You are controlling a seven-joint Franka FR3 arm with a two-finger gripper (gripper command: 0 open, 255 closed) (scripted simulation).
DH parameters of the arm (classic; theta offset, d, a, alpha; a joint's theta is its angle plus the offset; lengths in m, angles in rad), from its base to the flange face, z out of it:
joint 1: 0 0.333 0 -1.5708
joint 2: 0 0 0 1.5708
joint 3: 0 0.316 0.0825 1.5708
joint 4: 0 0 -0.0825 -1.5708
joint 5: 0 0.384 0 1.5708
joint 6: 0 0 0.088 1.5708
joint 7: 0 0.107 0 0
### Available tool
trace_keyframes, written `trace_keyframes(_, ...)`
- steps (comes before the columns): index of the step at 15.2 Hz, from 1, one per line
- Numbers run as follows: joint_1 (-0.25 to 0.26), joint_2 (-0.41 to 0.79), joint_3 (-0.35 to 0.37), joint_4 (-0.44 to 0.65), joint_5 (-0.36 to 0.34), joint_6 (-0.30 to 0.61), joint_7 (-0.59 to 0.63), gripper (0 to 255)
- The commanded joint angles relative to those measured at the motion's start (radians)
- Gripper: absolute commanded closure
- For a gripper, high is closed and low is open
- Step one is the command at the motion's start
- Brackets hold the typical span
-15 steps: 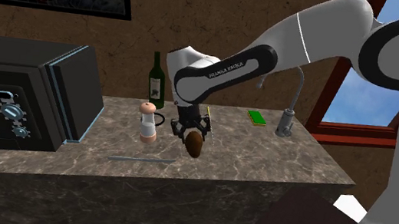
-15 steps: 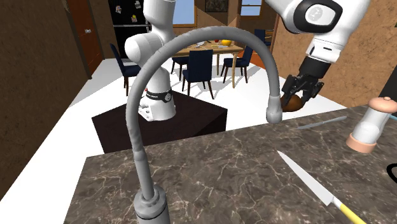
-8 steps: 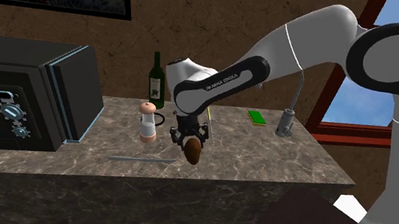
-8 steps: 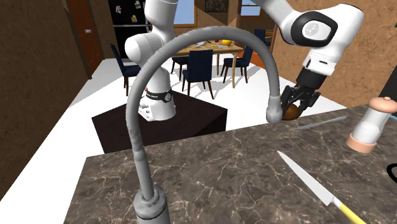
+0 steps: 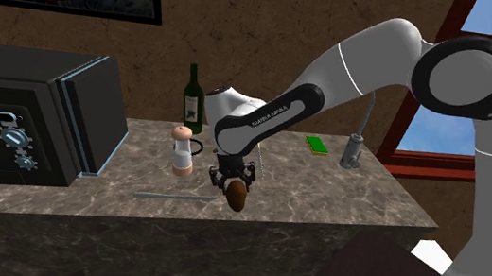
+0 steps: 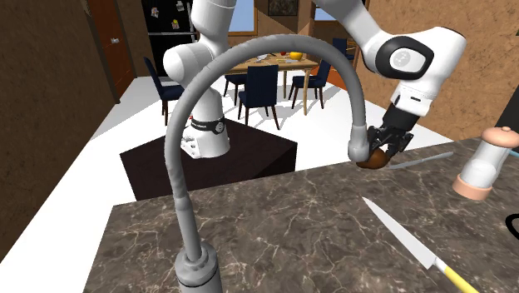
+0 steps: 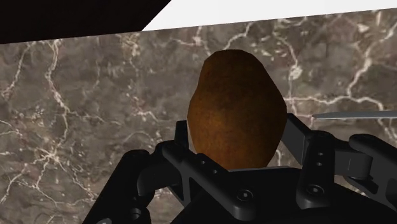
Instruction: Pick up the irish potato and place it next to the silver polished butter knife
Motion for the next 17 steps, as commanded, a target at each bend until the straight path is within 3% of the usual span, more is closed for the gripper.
trace_keyframes(1, 0.001, 0.008, -0.001, 0.001, -0.003, 0.007, 0.002, 255)
trace_keyframes(8, 0.001, 0.008, -0.001, 0.001, -0.003, 0.007, 0.002, 255)
trace_keyframes(9, 0.001, 0.008, -0.001, 0.001, -0.003, 0.007, 0.002, 0)
trace_keyframes(14, 0.001, 0.008, -0.001, 0.001, -0.003, 0.007, 0.002, 0)
trace_keyframes(17, 0.004, -0.026, 0.01, 0.057, 0.017, -0.081, -0.011, 0)
